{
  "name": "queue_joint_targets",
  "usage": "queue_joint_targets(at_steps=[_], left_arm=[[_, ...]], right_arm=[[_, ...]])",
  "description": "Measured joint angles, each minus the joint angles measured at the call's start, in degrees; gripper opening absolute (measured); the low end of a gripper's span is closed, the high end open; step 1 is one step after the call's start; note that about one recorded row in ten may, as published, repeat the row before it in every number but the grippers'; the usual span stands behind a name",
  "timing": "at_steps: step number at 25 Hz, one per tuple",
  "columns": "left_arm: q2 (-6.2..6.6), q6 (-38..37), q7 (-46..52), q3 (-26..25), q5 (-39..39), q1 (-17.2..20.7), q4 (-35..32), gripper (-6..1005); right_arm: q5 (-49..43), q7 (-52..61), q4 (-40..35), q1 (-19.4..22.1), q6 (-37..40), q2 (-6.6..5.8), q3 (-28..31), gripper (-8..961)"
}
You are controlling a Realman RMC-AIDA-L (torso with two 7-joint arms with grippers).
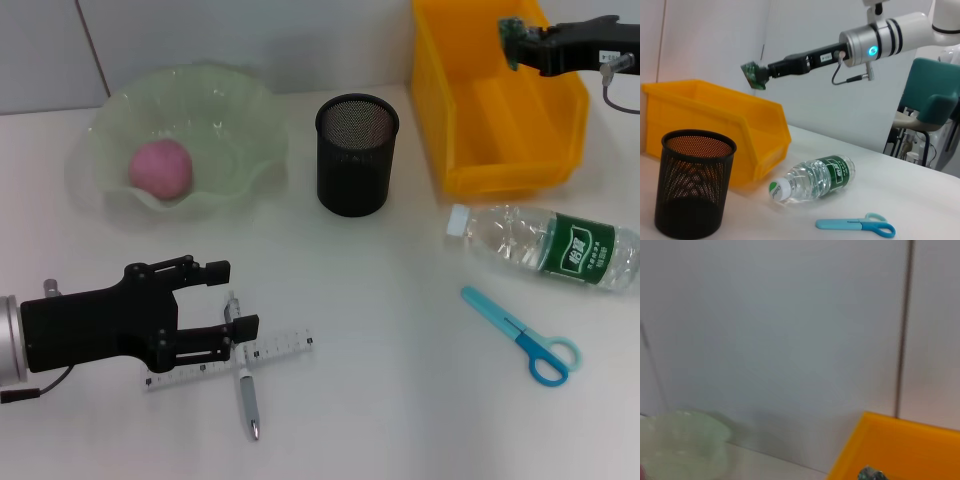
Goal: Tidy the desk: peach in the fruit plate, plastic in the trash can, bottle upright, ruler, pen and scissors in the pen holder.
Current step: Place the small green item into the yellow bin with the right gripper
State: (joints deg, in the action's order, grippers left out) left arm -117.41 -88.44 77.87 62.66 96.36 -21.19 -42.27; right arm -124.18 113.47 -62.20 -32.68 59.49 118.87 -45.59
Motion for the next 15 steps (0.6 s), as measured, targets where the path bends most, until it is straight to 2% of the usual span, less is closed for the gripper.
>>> queue_joint_targets(at_steps=[8, 14, 15], left_arm=[[0.08, -0.2, 0.6, 0.0, -0.2, -0.2, 0.0, 806], [0.08, -0.6, 0.8, -0.1, -0.3, -0.3, -0.1, 806], [0.08, -0.7, 0.9, -0.2, -0.3, -0.3, -0.1, 806]], right_arm=[[-2.1, -0.2, 2.6, -0.6, -3.3, -0.12, -0.4, 213], [-3.1, -0.3, 2.8, -1.1, -4.0, -0.14, -1.3, 333], [-3.5, -0.3, 2.9, -1.2, -4.0, -0.15, -1.3, 379]])
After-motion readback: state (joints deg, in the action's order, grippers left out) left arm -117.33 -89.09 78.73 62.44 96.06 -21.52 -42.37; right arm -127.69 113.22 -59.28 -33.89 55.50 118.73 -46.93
